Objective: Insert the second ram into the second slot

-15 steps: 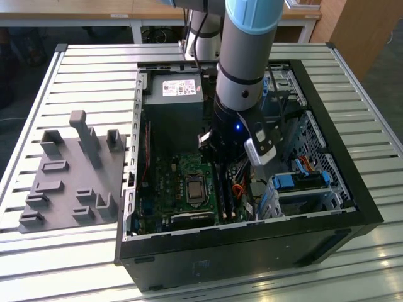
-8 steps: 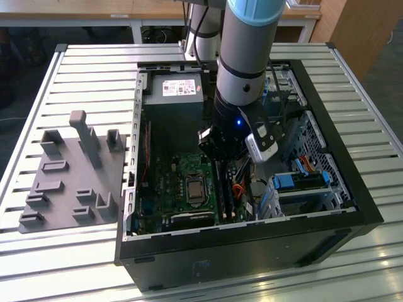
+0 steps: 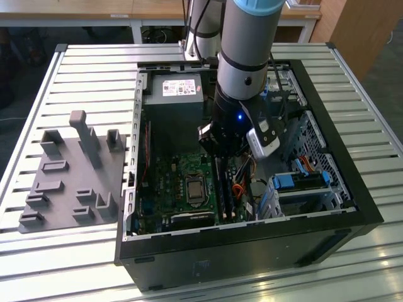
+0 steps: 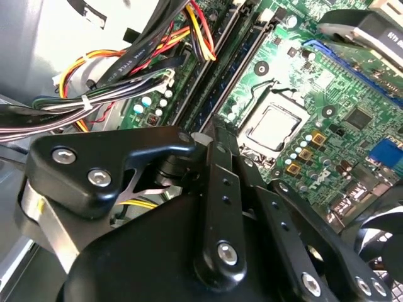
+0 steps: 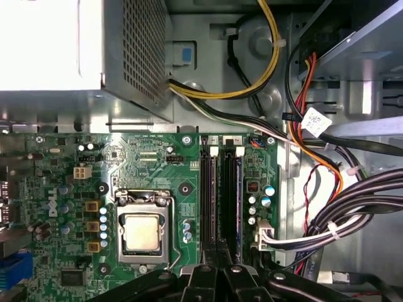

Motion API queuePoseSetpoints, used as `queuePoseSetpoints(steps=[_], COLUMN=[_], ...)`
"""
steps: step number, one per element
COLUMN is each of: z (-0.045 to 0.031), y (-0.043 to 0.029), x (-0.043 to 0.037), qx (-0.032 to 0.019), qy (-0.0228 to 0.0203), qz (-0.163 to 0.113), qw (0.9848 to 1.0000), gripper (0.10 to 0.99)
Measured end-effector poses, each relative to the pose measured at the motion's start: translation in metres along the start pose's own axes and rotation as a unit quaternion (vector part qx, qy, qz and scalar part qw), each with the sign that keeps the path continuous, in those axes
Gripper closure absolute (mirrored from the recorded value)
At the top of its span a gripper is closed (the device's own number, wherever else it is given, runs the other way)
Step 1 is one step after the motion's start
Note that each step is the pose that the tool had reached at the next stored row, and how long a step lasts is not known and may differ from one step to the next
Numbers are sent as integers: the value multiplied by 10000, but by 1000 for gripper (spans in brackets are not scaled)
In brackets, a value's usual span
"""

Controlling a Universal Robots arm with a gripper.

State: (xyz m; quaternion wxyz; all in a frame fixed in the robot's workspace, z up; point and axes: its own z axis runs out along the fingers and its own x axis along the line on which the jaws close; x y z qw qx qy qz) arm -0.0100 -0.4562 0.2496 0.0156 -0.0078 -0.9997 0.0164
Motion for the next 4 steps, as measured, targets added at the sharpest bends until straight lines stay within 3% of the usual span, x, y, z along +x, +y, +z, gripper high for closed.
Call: queuePoseSetpoints(steps=[4], z=[-1], y=[0], x=[0], qx=[1], qy=[2], qz=[0], qw=[10000], gripper=[980])
